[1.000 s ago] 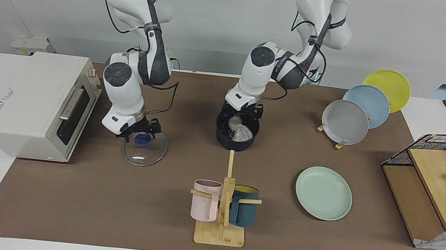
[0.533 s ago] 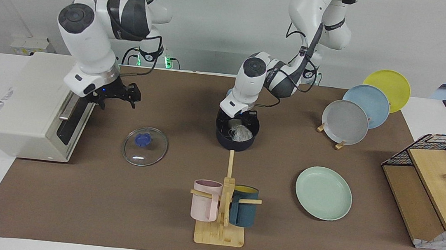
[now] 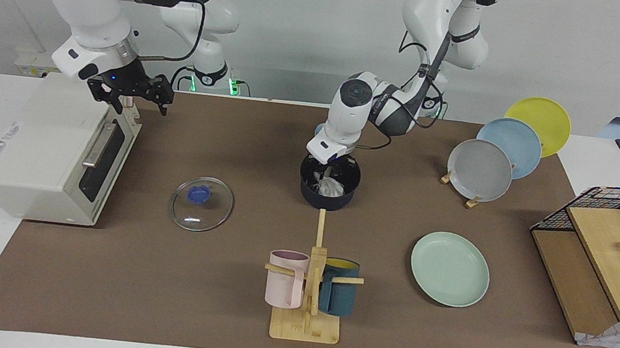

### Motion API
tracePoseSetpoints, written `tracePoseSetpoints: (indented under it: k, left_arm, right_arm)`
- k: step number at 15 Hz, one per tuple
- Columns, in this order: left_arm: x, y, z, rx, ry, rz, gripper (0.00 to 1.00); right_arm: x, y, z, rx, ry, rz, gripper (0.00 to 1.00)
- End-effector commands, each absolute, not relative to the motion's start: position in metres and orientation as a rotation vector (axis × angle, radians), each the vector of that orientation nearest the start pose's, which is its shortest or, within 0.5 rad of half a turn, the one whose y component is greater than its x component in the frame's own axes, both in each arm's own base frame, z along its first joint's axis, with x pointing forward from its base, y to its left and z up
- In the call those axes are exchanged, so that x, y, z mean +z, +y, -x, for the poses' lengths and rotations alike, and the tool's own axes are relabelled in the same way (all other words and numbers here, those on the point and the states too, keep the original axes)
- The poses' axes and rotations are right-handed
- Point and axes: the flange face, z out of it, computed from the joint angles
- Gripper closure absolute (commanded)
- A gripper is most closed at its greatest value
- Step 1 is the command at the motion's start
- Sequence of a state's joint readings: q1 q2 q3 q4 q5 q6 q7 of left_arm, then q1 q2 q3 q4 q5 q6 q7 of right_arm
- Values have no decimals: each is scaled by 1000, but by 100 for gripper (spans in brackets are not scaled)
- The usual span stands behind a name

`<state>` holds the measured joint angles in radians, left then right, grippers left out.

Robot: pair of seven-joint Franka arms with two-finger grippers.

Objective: Transfer vermicelli from pot to plate
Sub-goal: 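Grasp the vermicelli with the left gripper while the right gripper sets the lid down, then lift the vermicelli with the left gripper and carry it to the green plate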

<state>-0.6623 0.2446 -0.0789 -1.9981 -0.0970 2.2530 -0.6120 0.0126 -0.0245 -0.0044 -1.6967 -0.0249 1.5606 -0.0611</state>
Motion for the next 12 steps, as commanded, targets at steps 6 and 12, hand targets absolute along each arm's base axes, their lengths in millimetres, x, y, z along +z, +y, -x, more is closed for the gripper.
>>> tracePoseSetpoints:
  k: [6,12]
  left_arm:
    - [493,-351,-488,205,13,3222,100]
    - [562,-195,-581,204,-73,3312,100]
  right_arm:
    - [580,6,-537,221,-129,3148,0]
    - [583,-7,-535,207,-88,3149,0]
